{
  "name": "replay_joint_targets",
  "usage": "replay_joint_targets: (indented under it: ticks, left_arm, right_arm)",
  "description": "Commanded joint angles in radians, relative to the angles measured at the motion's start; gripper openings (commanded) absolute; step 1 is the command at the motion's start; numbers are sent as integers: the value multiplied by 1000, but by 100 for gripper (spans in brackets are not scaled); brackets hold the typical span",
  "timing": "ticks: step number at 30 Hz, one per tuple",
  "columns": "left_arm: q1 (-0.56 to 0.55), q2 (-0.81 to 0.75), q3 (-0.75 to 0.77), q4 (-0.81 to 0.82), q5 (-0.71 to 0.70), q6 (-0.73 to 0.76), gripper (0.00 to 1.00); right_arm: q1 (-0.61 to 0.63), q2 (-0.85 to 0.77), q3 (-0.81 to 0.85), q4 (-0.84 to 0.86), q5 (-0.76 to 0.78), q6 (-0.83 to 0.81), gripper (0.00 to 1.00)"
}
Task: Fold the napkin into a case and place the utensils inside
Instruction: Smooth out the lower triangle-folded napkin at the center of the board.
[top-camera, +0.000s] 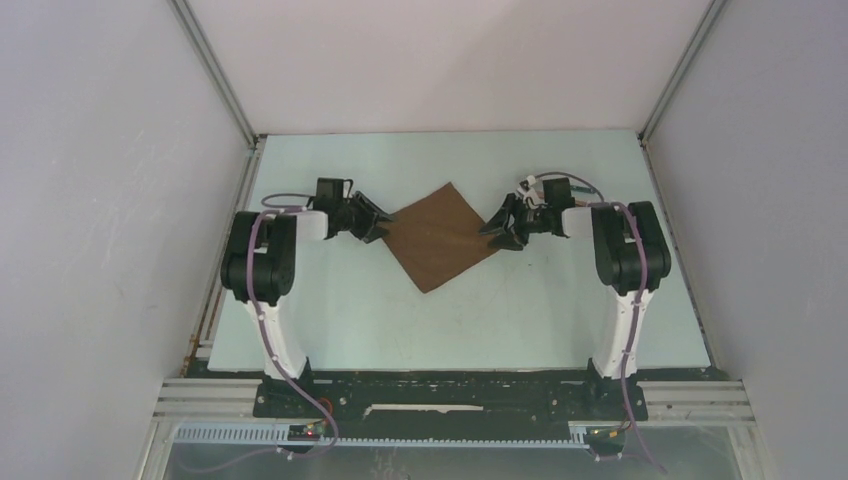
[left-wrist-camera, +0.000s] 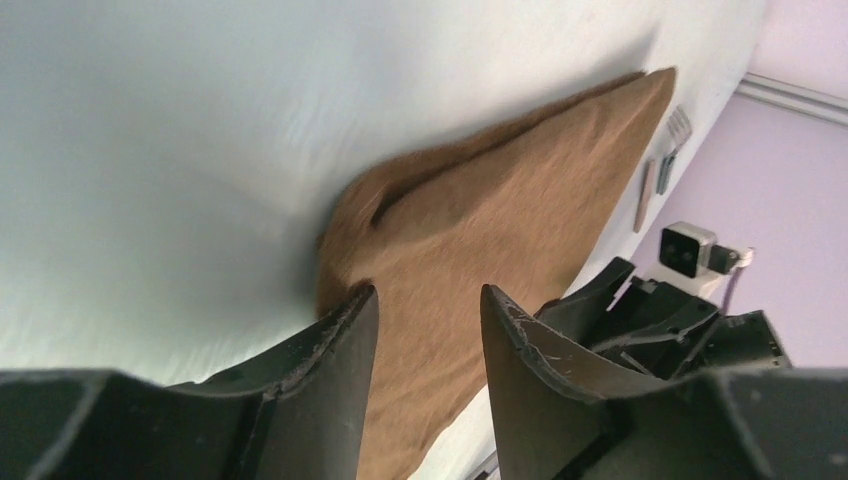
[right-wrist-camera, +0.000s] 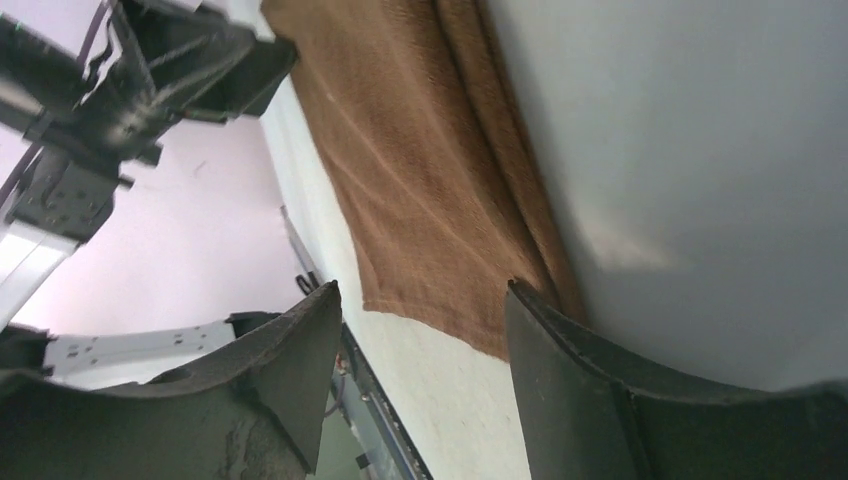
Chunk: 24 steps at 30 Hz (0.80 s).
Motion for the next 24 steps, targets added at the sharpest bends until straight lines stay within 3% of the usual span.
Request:
replay_joint_targets:
  ticks: [1,5,8,17,24]
  left_arm:
    - [-14,-157,-135,-63,-72,1,53]
    - [-77,-251,-112,-66,43,43,58]
    - [-100,-258,-59,-69,77,48,60]
    - [-74,-54,99,-72,38,56,57]
    - [-15,75,88,-66,39,31,57]
  right_arm:
    - [-31,-121,17,-260,180,-177,70]
    - [30,-247,74,-338,173,-195,72]
    - [90,-245,133,-260,135,-130,73]
    - [174,163,422,323,-16,318,78]
    - [177,437,700,325,4,406,79]
